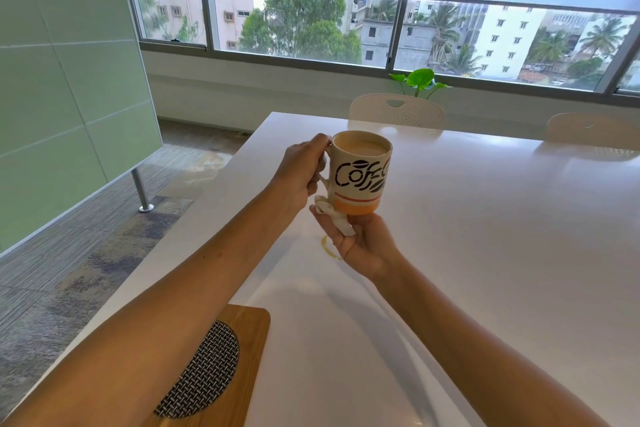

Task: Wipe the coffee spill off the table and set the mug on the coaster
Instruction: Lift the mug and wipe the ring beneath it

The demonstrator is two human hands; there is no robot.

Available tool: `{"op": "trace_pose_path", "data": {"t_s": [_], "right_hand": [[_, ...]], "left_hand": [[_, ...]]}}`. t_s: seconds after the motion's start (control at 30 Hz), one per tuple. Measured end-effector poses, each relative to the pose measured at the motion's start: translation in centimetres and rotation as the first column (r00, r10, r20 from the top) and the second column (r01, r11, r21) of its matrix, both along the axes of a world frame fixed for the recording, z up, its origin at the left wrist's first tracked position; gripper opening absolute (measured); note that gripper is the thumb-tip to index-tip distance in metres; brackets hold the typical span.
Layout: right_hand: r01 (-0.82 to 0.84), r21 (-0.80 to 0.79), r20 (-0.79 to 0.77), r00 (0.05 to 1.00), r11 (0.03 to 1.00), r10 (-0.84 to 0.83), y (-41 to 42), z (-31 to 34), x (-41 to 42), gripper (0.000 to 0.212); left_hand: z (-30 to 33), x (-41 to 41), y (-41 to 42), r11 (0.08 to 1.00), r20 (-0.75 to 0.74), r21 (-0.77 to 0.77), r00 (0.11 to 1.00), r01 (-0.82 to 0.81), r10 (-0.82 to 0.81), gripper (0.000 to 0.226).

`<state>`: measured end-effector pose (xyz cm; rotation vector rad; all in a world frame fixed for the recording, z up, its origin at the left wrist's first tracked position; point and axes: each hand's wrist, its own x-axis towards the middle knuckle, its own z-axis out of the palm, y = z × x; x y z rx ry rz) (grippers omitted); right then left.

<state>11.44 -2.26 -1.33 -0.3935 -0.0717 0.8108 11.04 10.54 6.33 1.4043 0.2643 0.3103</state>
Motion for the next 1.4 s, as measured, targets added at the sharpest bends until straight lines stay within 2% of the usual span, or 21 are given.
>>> {"op": "trace_pose_path", "data": {"t_s": [0.23, 0.4, 0.53, 0.63, 0.8, 1.0, 1.4], "right_hand": [[-0.074, -0.123, -0.042, 0.997, 0.99, 0.069, -2.8, -0.4, -0.5, 0.046], [-0.027, -0.184, -0.013, 1.0, 0.983, 0.025, -5.5, -0.1, 0.4, 0.042], [0.071, -0.302, 0.134, 0.99, 0.951, -0.031, -6.4, 0.8, 1.7, 0.035], [0.109, -0.417, 0.292, 0.956, 0.902, 0.019, -6.0, 1.7, 2.3, 0.039], [0.115, -0.52, 0.433, 0.89, 0.846, 0.146, -3.6, 2.9, 2.5, 0.041], [0.111, -0.634, 0.447, 0.86, 0.766, 0.245, -0.7, 2.6, 2.6, 0.043], [0.111, -0.719, 0.395, 0.878, 0.686, 0.271, 1.0, 1.5, 3.3, 0.043]], "left_hand": [[-0.7, -0.1, 1.1, 1.0, -0.007, -0.007, 1.0, -0.029, 0.029, 0.037], [-1.1, -0.3, 2.3, 0.998, -0.013, -0.031, 0.998, -0.062, 0.061, 0.037], [-1.9, -0.5, 3.2, 0.995, -0.026, -0.029, 0.995, -0.096, 0.095, 0.037], [-2.8, -0.6, 4.1, 0.991, -0.034, -0.016, 0.991, -0.13, 0.129, 0.035], [-4.5, -0.8, 5.5, 0.98, -0.065, 0.041, 0.979, -0.193, 0.195, 0.033], [-6.6, -0.8, 7.0, 0.965, -0.078, 0.026, 0.962, -0.262, 0.263, 0.029], [-9.1, -0.1, 7.8, 0.954, -0.126, -0.007, 0.947, -0.299, 0.296, 0.028]]}}
